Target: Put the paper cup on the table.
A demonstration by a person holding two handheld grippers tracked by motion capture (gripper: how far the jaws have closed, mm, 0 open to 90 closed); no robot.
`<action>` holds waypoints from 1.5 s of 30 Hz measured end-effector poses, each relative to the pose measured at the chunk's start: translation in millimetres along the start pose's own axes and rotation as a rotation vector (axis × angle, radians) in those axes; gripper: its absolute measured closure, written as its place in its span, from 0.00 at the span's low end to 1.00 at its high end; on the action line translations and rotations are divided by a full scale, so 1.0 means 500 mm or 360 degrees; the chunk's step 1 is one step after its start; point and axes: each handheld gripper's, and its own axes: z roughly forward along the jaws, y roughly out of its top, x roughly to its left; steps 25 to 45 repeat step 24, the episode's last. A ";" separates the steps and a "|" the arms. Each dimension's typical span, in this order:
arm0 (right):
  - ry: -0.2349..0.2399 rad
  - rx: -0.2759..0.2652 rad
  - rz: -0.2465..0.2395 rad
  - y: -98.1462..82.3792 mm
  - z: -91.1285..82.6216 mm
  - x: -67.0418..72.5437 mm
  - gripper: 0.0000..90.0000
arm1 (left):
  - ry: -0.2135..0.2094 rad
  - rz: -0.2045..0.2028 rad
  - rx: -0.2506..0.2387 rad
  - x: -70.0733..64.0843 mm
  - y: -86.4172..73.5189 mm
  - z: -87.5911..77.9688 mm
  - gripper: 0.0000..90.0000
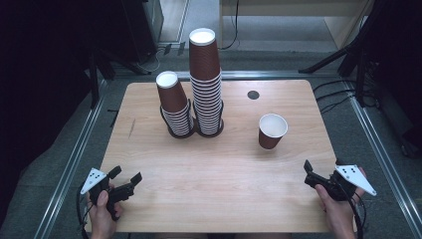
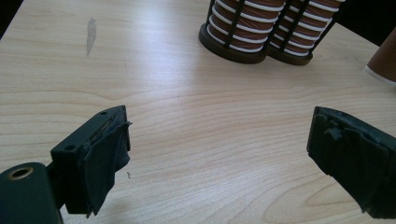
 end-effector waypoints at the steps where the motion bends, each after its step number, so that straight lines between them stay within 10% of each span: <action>1: -0.0013 0.0004 -0.0003 -0.002 -0.002 -0.005 0.00 | 0.0000 0.0000 0.0000 0.000 0.000 0.000 0.07; 23: -0.0130 0.0033 0.0083 -0.041 -0.022 -0.076 0.00 | -0.0004 -0.0005 -0.0006 0.001 0.000 0.001 0.07; 45: -0.0129 0.0033 0.0083 -0.041 -0.022 -0.076 0.00 | -0.0010 -0.0009 -0.0009 0.002 0.000 0.001 0.07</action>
